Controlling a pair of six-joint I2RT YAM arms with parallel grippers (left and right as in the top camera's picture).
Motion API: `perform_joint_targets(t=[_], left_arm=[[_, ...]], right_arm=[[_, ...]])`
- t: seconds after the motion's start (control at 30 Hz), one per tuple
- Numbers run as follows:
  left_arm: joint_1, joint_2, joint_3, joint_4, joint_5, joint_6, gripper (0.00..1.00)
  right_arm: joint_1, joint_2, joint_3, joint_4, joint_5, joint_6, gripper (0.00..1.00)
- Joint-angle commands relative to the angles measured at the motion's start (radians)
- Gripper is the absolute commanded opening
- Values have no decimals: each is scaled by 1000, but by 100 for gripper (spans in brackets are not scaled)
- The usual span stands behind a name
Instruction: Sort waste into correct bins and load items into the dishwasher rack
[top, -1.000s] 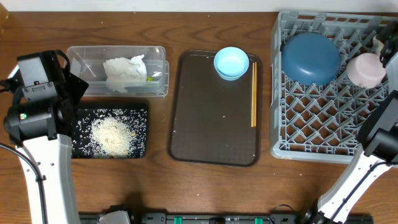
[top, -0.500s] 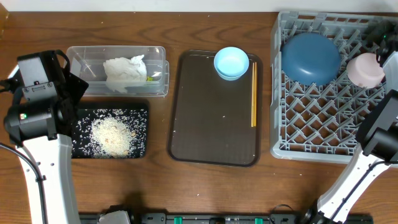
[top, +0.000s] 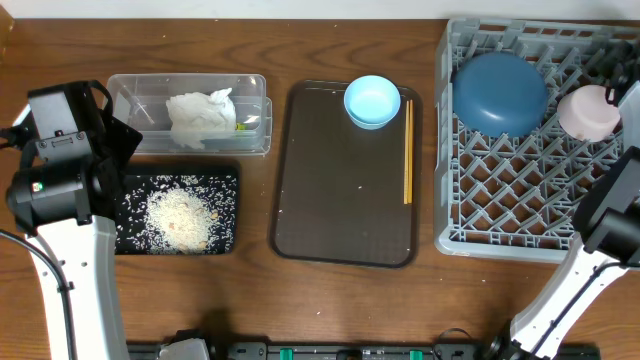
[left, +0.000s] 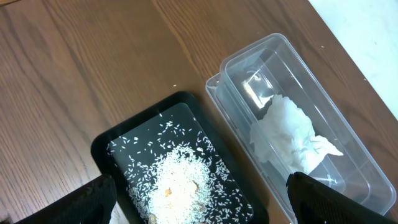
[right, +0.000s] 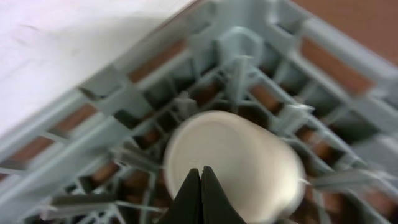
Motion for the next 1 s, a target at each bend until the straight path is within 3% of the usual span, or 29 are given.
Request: perform_joint_targets(t=[0.0, 0.27, 0.33, 0.5, 0.57, 0.6, 0.7, 0.73, 0.77, 0.8, 0.97], left_arm=[[6, 4, -3, -3, -20, -13, 90], [6, 4, -3, -2, -20, -13, 90], [6, 3, -3, -3, -20, -13, 90], [6, 4, -3, -3, -20, -13, 90], [5, 4, -3, -2, -20, -13, 90], [5, 4, -3, -2, -20, -13, 90], [6, 4, -3, -3, -20, -13, 90], [6, 4, -3, -3, -20, -13, 90], [5, 4, -3, -2, -20, -13, 90], [6, 3, -3, -3, -20, -13, 90], [6, 4, -3, -2, -20, -13, 90]], right_arm=[[-14, -70, 7, -51, 162, 13, 1], [-12, -193, 7, -125, 165, 14, 1], [-6, -231, 7, -139, 137, 14, 7], [14, -331, 7, -202, -209, 13, 16], [21, -369, 7, -210, -456, 14, 26], [27, -389, 7, -210, -614, 13, 43], [55, -405, 7, -166, -889, 14, 55], [73, -406, 7, -151, -951, 13, 65], [100, -406, 7, -150, -978, 14, 79], [132, -406, 7, -164, -978, 2, 85], [341, -406, 7, -293, -811, -251, 88]])
